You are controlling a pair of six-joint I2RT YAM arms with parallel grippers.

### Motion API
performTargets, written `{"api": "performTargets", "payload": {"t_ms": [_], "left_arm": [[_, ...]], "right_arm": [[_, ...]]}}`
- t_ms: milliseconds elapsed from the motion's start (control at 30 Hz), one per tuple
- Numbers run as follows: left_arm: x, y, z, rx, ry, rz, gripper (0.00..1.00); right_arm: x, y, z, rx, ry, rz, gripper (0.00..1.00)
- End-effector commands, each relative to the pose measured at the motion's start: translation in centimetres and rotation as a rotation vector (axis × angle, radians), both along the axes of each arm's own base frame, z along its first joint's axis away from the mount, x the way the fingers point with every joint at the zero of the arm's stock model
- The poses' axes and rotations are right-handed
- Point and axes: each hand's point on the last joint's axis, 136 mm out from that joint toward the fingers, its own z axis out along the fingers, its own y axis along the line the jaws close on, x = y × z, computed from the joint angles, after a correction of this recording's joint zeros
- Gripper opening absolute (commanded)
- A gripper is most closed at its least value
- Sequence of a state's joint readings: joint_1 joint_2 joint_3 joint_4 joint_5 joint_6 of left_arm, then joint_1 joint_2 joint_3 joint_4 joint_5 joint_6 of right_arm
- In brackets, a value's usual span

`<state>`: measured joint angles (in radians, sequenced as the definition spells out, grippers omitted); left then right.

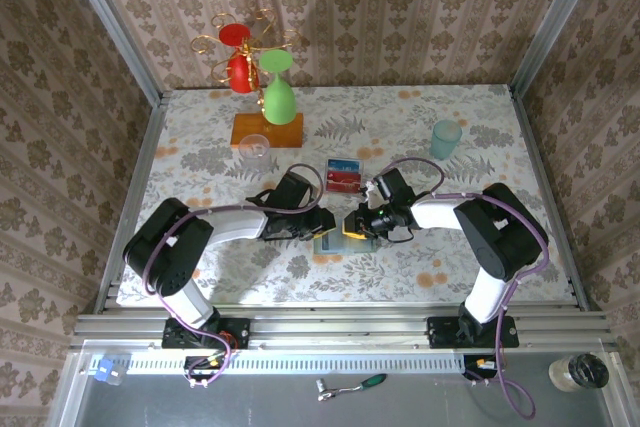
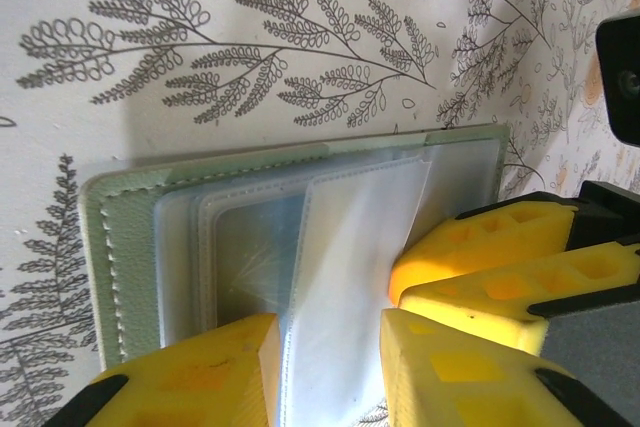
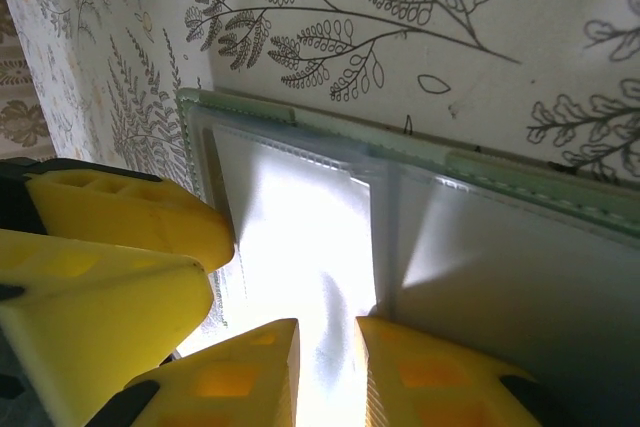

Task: Take the credit cards out of the card holder

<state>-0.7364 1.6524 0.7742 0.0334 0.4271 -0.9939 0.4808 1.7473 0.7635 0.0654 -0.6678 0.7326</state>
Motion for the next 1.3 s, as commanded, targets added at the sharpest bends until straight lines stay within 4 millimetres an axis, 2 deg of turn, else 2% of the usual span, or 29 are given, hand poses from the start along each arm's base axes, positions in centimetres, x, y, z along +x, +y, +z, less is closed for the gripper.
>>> {"api": "performTargets", "payload": {"t_ms": [0,267,600,733,867,1000,1267], "left_arm": [[-0.2,0.1,-0.1,0.043,-0.006,-0.018,0.32],[-0.3,-1.0,0.0,0.004,0.004,-0.038,0.33],[-0.1,-1.9,0.4,-0.086,0.000,-0.012,0.24],[-0.1,-1.8,0.7,-0.089,-0.008,-0.008,0.23],[-0.3,-0.6,0.1,-0.005,-0.004,-0.001,0.32],[-0.6,0.3,-0.4,0.056,0.004,-0.009,0.36],[-0.5,0.1,-0.7,0.056,0.015,-0.003,0.40]], "right_arm": [[-0.6,-0.1,-0.6,0.015,0.020,0.018,0.22],[-0.7,-0.2,-0.7,0.022,0.020,0.017,0.22],[-0.6,-0.2,-0.4,0.032,0.013,0.014,0.22],[-0.5,-0.1,-0.1,0.036,0.009,0.012,0.22],[-0.5,-0.2,-0.3,0.027,0.012,0.006,0.22],[-0.6,-0.5,-0.6,0.010,0.018,0.001,0.22],[-0.6,-0.5,-0.7,0.013,0.021,0.002,0.22]]}}
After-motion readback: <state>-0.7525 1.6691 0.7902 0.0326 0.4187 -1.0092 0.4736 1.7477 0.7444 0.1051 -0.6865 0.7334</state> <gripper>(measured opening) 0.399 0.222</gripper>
